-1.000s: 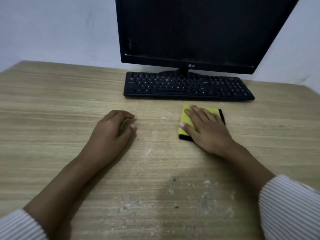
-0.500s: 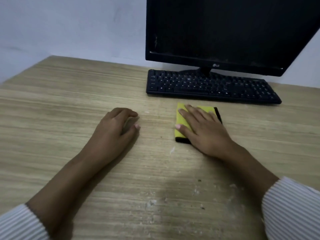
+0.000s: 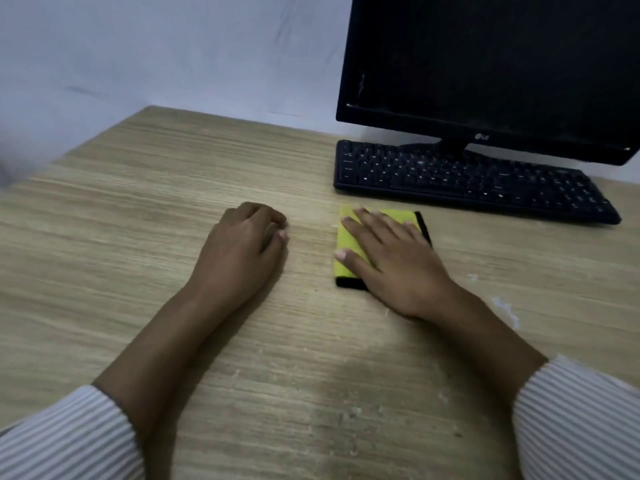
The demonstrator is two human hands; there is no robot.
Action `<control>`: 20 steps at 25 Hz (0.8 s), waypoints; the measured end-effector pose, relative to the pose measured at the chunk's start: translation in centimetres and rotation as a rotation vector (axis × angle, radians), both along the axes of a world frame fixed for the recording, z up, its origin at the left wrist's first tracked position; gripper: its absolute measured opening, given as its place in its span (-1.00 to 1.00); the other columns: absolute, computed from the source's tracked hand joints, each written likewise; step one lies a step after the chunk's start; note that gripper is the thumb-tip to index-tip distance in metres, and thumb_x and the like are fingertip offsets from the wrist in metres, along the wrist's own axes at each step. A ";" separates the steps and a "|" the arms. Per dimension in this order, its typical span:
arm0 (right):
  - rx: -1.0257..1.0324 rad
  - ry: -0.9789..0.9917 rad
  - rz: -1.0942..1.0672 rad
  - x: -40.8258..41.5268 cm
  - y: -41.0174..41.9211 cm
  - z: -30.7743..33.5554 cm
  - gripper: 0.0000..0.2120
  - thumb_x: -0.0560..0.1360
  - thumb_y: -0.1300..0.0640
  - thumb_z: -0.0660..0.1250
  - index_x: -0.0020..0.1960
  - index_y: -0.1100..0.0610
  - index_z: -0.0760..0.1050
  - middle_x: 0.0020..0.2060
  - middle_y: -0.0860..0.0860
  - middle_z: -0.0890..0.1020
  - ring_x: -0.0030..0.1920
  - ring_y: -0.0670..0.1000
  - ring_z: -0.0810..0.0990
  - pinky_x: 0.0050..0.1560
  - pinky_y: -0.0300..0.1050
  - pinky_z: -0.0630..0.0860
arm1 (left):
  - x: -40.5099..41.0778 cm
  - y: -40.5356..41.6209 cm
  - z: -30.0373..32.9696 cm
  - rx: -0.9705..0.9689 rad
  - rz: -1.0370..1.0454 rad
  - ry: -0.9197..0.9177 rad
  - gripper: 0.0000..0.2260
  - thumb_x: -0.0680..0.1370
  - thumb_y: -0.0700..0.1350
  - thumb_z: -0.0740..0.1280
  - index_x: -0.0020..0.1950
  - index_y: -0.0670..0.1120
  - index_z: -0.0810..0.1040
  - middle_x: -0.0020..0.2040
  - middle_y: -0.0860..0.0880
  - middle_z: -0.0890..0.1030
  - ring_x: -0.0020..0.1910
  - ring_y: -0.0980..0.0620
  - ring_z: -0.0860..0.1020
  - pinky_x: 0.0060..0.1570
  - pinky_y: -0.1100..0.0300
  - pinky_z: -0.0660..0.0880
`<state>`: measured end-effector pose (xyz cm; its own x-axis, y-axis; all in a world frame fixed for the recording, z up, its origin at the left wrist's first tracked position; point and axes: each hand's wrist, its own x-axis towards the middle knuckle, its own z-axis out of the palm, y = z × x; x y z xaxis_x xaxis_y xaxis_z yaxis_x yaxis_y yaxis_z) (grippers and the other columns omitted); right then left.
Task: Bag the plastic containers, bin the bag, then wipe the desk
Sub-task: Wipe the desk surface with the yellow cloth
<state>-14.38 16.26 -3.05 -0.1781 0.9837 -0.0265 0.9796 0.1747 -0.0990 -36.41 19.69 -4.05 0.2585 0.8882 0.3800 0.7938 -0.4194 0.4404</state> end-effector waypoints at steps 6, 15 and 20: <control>0.025 0.044 0.309 -5.6 -2.5 -0.3 -0.37 0.52 -0.33 -0.23 0.55 -0.17 -0.17 0.56 -0.17 -0.16 0.54 -0.14 -0.22 0.51 -0.01 -0.27 | -0.9 0.2 0.0 0.019 0.046 -0.061 -0.72 0.54 -0.08 0.19 0.14 -0.15 0.57 0.10 -0.14 0.59 0.11 -0.14 0.52 0.10 0.14 0.35; 0.035 0.032 0.167 -8.0 3.5 -0.2 -0.41 0.59 -0.27 -0.15 0.56 -0.11 -0.08 0.58 -0.09 -0.07 0.56 -0.05 -0.11 0.52 0.08 -0.16 | -1.2 1.3 0.2 0.007 0.140 -0.257 -0.80 0.61 -0.13 0.21 0.12 -0.16 0.57 0.05 -0.13 0.61 0.08 -0.10 0.53 0.08 0.11 0.40; 0.037 0.049 0.436 -6.8 -4.3 -0.2 -0.36 0.51 -0.36 -0.26 0.55 -0.18 -0.11 0.56 -0.18 -0.08 0.54 -0.15 -0.18 0.53 0.00 -0.22 | -1.3 1.4 0.2 -0.028 0.135 -0.263 -0.81 0.57 -0.09 0.28 0.09 -0.12 0.60 0.00 -0.10 0.62 0.04 -0.07 0.55 0.02 0.15 0.40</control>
